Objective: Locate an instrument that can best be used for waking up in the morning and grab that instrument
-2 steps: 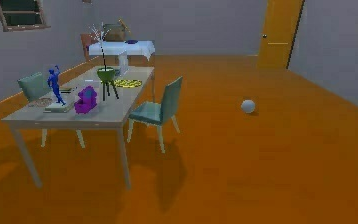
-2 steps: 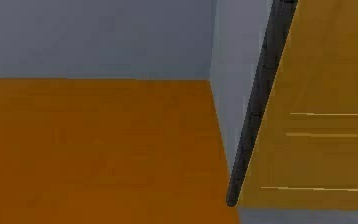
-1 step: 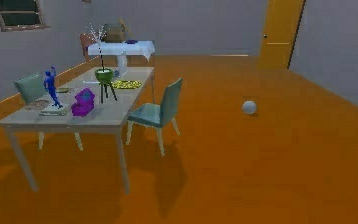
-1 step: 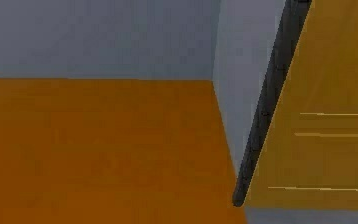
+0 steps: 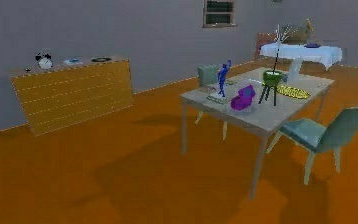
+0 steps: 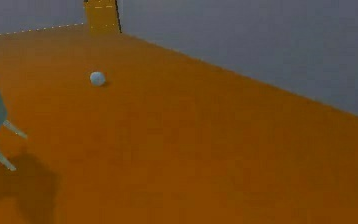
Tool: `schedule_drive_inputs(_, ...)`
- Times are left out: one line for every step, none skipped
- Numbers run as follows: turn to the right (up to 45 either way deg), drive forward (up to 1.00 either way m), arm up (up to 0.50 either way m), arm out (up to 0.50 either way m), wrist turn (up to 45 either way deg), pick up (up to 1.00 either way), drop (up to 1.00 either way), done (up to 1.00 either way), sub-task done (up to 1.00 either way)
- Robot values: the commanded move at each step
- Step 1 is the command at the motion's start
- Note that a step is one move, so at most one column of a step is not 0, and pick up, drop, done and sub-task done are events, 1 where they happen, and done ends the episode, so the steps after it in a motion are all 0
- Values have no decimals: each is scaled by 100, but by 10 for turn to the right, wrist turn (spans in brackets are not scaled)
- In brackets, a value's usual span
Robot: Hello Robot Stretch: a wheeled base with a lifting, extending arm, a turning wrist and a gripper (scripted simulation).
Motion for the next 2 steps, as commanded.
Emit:
schedule_drive_inputs(-390,0,0,0,0,0,0,0,0)
schedule_drive_inputs(0,100,0,0,0,0,0,0,0)
